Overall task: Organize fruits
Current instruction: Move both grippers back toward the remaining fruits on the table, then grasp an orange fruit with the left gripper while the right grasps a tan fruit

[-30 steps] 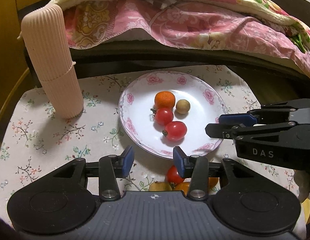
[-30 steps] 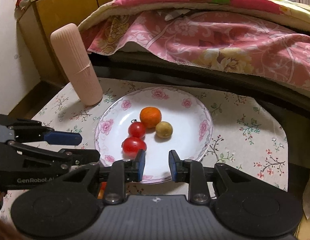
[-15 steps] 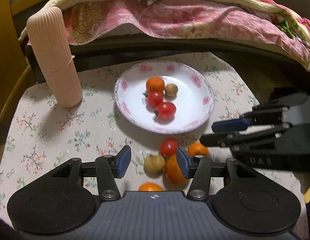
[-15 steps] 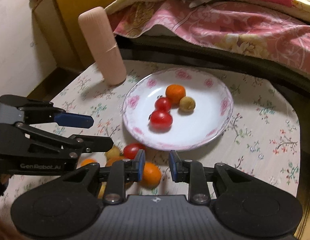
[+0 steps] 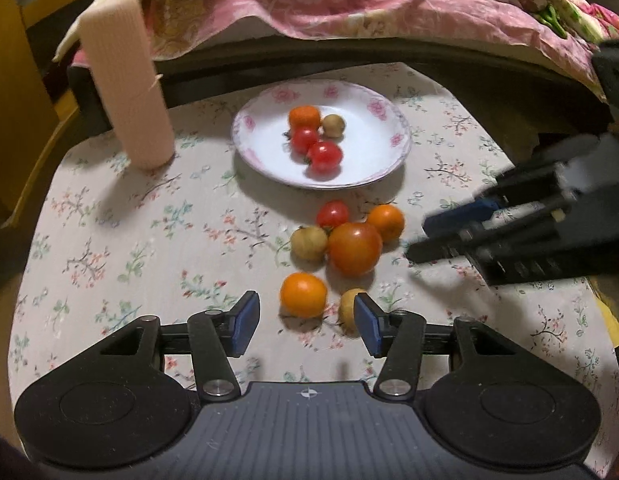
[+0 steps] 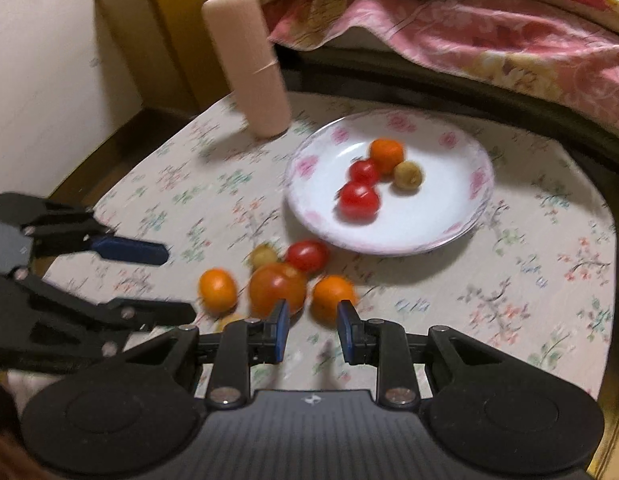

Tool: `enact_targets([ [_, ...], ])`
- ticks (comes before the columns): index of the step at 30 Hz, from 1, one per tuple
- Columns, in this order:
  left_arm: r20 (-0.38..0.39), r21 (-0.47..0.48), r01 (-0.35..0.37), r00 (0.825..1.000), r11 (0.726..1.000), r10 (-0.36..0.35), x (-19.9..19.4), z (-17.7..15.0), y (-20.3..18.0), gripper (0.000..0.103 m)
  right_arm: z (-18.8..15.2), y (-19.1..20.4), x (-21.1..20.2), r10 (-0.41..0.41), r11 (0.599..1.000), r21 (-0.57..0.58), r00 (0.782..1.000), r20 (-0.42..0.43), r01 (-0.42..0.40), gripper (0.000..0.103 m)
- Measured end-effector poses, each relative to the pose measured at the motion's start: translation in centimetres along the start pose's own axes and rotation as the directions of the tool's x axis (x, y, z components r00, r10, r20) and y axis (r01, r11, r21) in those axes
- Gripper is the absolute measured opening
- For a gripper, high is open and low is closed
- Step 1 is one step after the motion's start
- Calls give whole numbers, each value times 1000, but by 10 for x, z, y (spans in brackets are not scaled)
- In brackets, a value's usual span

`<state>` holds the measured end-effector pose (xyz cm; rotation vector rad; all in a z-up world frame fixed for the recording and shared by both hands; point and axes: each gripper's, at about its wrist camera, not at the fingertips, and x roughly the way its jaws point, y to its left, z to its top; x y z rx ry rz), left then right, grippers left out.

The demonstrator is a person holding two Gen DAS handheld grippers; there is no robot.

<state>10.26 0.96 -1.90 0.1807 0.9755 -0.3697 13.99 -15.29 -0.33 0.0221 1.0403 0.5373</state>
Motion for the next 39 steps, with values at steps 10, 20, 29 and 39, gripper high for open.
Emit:
enact_targets([
  [10,-18,-10,-11,1000,1000,11,-4,-11,19,62,-13,39,18,103,992,-63,992,-71,-108,27],
  [20,-19,-18,-1,1000,1000,1,-4,-12,25,62,-7,52,44,78,990,-109,993,-87,-87,27],
  [29,-21,-2,4,1000,1000,-4,0,-10,20,63,-7,54,47,74,989,-125,995,-65,-82,27],
  [39,-34,16,24,999,1000,-23,10,-8,17,64,-10,55,42,82,985,-143,993,-79,-93,22],
])
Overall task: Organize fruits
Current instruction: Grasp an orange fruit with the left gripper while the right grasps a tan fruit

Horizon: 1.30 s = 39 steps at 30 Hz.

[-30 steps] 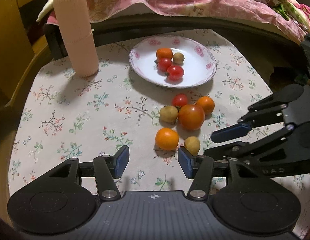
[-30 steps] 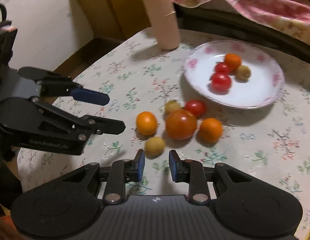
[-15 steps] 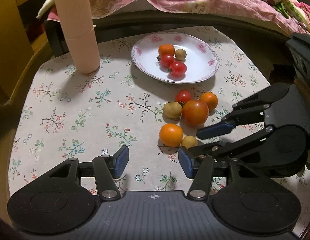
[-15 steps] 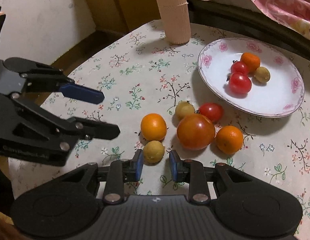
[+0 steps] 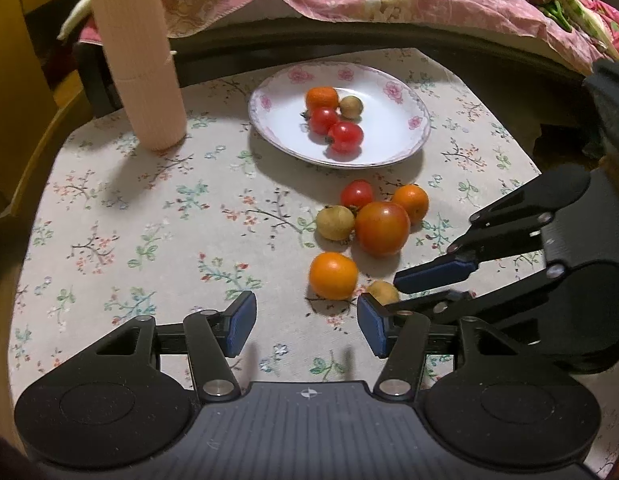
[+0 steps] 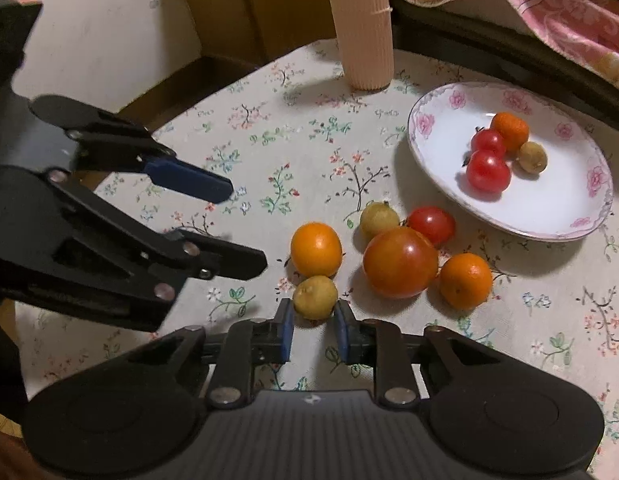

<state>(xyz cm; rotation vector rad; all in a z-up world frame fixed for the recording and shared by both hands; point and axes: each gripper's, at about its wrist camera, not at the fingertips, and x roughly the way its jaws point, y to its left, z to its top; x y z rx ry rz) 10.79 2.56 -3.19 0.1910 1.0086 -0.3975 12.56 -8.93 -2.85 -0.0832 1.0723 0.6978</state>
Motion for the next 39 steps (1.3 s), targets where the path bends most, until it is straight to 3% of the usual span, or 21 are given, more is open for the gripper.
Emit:
enact_targets([
  [6,-19,47,14,1000,999,-13,20,4,-17,63,-9,-10,-20,0,1000,23,1000,-6,0,14],
  [13,-33,50,-2,999,999,4,45,12,-24,61,-19,-17,-24,17,1000,22,999,-32,-16,14],
  [16,-41,43,-14,999,999,16,48,10,-22,58,-22,-20,-24,20,1000,22,999,-34,-19,15],
  [18,-46,38,-11,999,999,13,47,10,-20,45,-23,-22,-25,16,1000,25,999,-35,-15,17],
  [20,-45,48,-18,999,999,20,45,10,-20,41,-23,-26,-25,24,999,37,999,-38,-22,20],
  [22,-45,54,-20,999,998,22,44,9,-21,41,-22,-26,-24,34,999,37,998,-46,-32,28],
  [25,-40,67,-24,999,997,27,40,8,-22,41,-20,-22,-23,41,999,24,998,-40,-40,30],
  [34,-44,86,-26,999,996,29,37,1,-21,42,-20,-20,-10,0,1000,8,998,-58,1,30],
  [39,-49,105,-30,998,994,36,39,-2,-23,48,-20,-19,-8,-8,1000,-3,998,-56,8,30],
])
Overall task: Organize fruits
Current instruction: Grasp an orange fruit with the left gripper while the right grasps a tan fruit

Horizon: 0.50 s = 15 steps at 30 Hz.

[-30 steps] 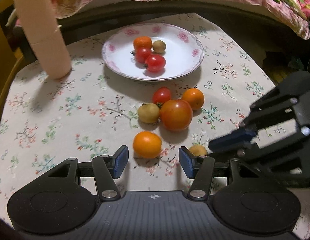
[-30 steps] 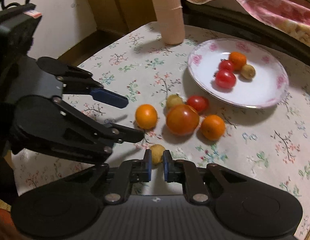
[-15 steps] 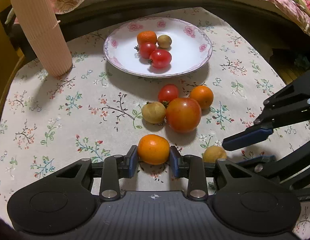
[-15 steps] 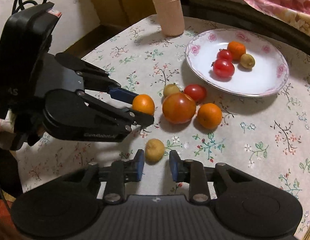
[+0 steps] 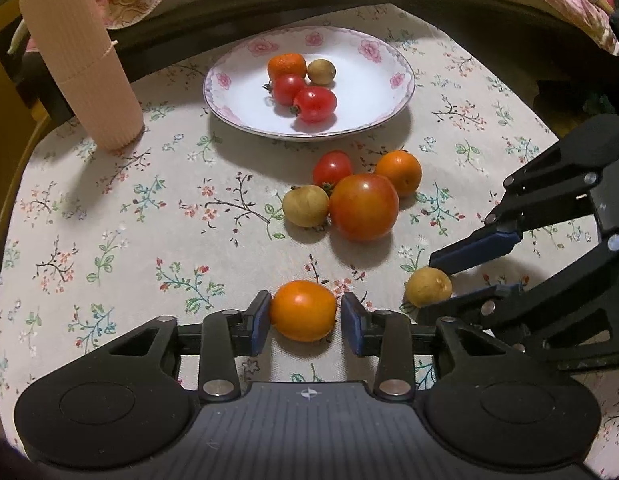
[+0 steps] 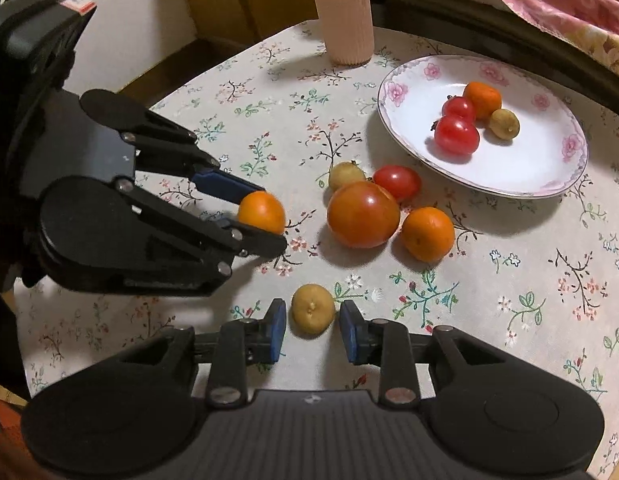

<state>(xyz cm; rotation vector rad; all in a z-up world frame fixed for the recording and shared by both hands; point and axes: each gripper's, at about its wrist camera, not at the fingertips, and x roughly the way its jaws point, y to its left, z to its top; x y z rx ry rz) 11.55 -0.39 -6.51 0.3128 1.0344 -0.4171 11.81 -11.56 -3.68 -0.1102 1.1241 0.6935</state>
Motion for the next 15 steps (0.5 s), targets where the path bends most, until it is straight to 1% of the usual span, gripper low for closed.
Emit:
enact_targets([
  [1,-1,4,-2,1000,1000,2,0,0,0,49,0,0,0,1,1000,0,1000,0,-1,30],
  [3,-1,4,-9,1000,1000,9,0,-1,0,54,0,1,0,-7,1000,2,1000,3,7,30],
  [5,1,3,-13,1000,1000,13,-1,-2,0,57,0,0,0,-13,1000,3,1000,2,13,30],
  [10,3,-2,-13,1000,1000,13,-1,-4,1,56,1,0,0,-16,1000,6,1000,4,16,30],
  [11,1,-1,-14,1000,1000,14,-1,-4,1,56,1,0,0,-16,1000,8,1000,4,16,30],
  [12,-2,-2,-11,1000,1000,11,-2,-4,0,50,1,0,0,-18,1000,6,1000,5,18,30],
  [13,-6,-5,-7,1000,1000,7,-2,-4,0,47,1,0,0,-21,1000,6,1000,8,21,30],
  [14,-10,-4,-10,1000,1000,10,-3,-4,-1,42,1,1,0,-23,1000,6,1000,8,23,30],
  [15,-11,-1,-15,1000,1000,15,-3,-4,-2,42,1,1,0,-24,1000,6,1000,6,24,30],
])
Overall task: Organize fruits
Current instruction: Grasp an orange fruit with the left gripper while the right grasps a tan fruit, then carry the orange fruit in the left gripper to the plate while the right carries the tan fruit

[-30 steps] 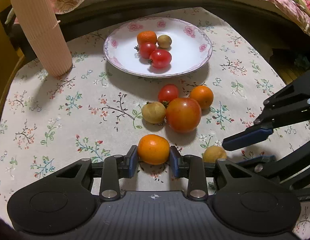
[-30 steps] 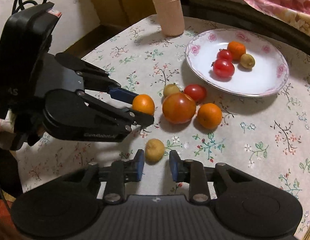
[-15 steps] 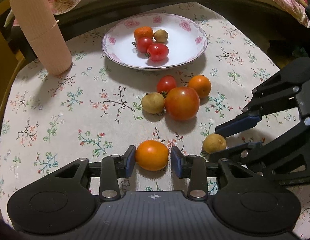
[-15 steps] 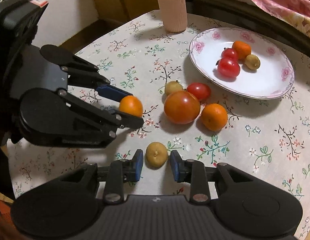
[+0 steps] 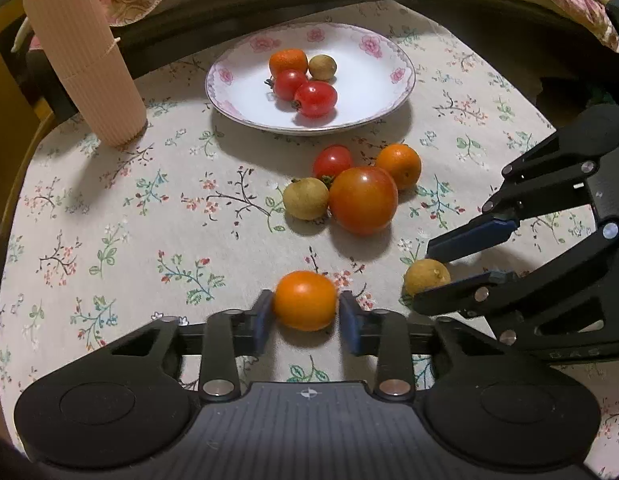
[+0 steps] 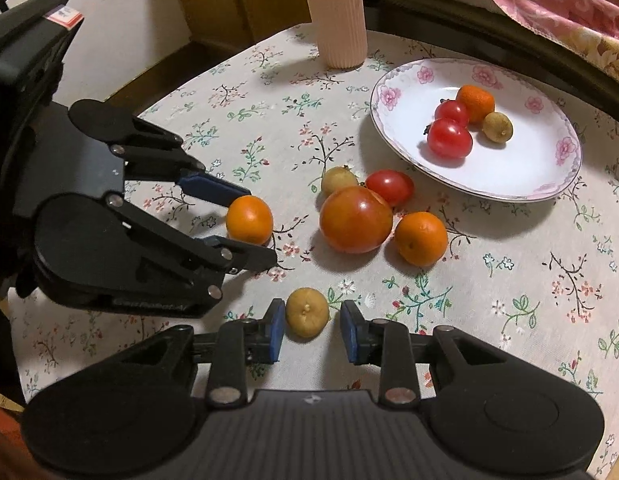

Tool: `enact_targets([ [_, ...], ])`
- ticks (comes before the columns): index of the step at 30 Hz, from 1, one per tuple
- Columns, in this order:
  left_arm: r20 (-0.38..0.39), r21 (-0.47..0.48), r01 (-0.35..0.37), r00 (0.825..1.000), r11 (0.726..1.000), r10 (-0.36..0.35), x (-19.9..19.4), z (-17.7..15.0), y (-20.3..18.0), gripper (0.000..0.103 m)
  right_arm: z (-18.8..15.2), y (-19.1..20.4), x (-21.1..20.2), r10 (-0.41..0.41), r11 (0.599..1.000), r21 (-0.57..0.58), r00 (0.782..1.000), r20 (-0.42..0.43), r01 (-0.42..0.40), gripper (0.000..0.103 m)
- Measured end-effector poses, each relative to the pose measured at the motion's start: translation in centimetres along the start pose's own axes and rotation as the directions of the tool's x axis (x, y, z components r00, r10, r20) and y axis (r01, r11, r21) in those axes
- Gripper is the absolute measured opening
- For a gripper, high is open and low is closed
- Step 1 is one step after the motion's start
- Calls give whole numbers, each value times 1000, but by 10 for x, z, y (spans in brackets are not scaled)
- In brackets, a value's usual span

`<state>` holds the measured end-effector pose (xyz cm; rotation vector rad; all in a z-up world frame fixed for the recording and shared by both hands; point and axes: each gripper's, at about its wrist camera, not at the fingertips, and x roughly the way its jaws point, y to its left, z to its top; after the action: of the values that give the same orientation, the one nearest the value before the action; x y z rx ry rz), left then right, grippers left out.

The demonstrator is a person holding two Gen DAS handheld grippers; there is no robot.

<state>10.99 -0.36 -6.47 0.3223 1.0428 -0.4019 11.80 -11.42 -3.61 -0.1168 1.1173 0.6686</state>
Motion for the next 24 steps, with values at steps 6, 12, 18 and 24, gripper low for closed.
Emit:
enact_targets([
  [6,-3,-2,-6,1000,1000,6,-1,2,-2,41,2,4,-3,-13,1000,-6,1000,9,13,25],
  [12,22,-41,13,1000,999,-12,-7,8,2,41,6,-9,-10,-28,998,51,999,31,26,25],
  [18,55,-69,20,998,997,-16,-13,21,5,41,14,-17,-18,-35,996,86,997,70,29,25],
  [24,71,-74,24,997,997,-18,-14,30,2,41,20,-21,-25,-50,993,109,993,107,38,25],
])
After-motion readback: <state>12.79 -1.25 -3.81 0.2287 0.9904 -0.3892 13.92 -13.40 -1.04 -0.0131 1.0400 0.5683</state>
